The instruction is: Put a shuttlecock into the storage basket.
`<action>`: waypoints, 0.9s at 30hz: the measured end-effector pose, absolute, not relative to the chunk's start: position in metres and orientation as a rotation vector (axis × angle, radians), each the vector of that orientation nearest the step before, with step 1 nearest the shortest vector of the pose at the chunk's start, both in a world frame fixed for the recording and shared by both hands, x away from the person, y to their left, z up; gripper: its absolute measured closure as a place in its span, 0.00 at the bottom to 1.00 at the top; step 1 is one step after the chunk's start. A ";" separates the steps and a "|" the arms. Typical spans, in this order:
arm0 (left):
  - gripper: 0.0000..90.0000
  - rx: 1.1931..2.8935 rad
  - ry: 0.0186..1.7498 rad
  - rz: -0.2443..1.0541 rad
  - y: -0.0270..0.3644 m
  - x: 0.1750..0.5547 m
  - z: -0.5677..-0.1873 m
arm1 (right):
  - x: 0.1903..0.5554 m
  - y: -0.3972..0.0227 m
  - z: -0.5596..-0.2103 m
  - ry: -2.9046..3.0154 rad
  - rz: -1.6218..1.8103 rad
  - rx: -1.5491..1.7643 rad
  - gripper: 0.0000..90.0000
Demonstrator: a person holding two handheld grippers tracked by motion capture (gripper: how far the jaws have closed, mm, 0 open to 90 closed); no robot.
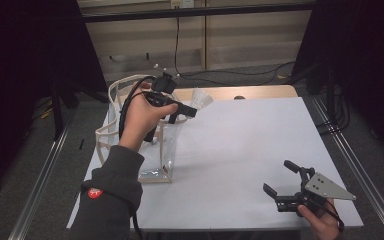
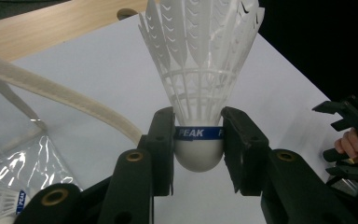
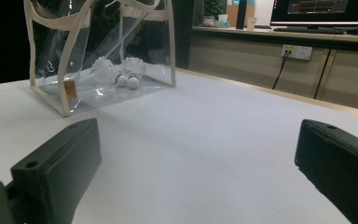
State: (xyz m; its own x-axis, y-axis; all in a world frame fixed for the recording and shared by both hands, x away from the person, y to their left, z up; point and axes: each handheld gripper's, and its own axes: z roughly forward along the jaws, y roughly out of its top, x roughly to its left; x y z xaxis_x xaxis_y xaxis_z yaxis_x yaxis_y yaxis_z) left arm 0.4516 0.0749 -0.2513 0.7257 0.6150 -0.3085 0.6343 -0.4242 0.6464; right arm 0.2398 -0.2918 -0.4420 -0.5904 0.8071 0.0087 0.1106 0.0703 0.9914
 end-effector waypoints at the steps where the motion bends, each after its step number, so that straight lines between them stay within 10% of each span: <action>1: 0.73 2.140 0.946 -0.030 0.076 0.452 -0.251 | 0.240 -0.292 -0.442 1.781 1.569 0.912 0.00; 27: 0.73 2.113 0.971 -0.013 0.087 0.457 -0.241 | 0.240 -0.292 -0.442 1.782 1.568 0.914 0.00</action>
